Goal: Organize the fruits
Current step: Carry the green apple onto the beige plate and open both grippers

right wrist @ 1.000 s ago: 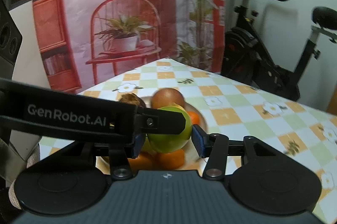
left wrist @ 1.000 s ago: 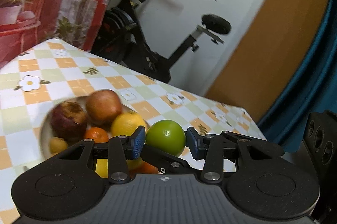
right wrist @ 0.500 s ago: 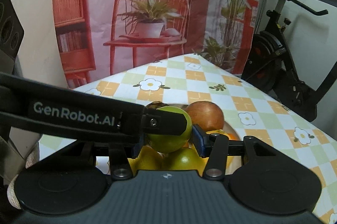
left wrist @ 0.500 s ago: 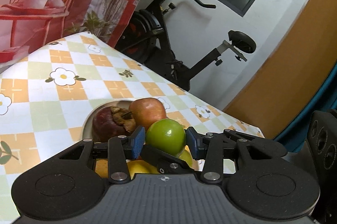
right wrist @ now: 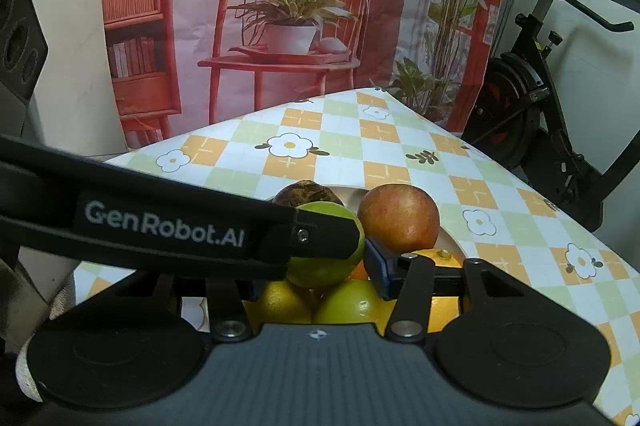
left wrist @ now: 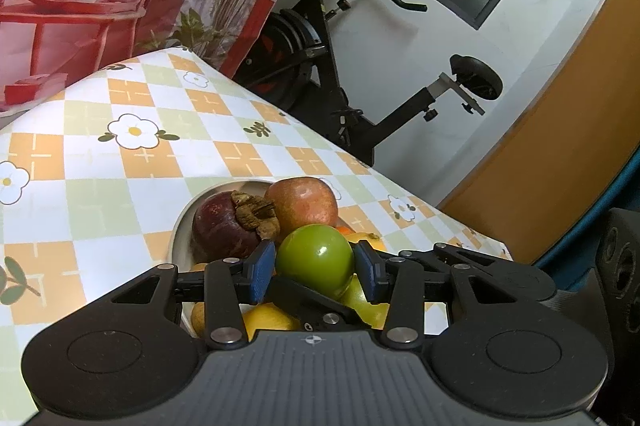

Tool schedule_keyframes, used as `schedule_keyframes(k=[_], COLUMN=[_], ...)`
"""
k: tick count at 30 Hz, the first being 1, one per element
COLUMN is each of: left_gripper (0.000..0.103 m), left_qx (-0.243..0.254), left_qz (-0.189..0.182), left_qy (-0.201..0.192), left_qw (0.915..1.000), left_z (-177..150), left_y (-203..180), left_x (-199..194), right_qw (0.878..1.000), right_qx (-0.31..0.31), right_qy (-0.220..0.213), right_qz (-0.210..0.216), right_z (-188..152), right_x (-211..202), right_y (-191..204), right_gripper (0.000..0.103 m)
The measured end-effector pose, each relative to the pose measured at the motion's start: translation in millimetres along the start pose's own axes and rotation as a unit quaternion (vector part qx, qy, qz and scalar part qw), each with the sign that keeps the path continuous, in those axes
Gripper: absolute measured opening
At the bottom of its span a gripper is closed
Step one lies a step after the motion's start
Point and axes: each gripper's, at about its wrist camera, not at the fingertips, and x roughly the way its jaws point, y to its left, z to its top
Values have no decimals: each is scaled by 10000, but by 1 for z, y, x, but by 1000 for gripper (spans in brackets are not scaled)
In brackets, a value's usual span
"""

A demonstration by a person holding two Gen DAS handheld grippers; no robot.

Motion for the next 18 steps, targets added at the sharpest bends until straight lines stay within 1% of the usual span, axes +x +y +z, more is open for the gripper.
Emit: schedule_keyframes(k=[7, 9, 12, 14, 18], left_gripper=[46, 46, 49, 53, 55], left_qx=[-22, -45, -78, -109, -155], left_qz=[66, 70, 95, 98, 125], left_qy=[38, 24, -5, -7, -18], left_qw=[10000, 10000, 9999, 9999, 9998], left_z=[-1, -1, 0, 1, 1], left_y=[2, 3, 3, 4, 5], left_x=[1, 0, -1, -2, -3], right_qw=[10000, 10000, 9999, 9998, 9996], right_qx=[8, 42, 67, 82, 135], right_qy=[34, 36, 36, 33, 4], right_qz=[-54, -70, -100, -151, -239], right_z=[-2, -2, -3, -3, -5], right_x=[2, 2, 2, 1, -2], right_y=[0, -1, -2, -3, -5], right_gripper=[53, 55, 58, 62, 68])
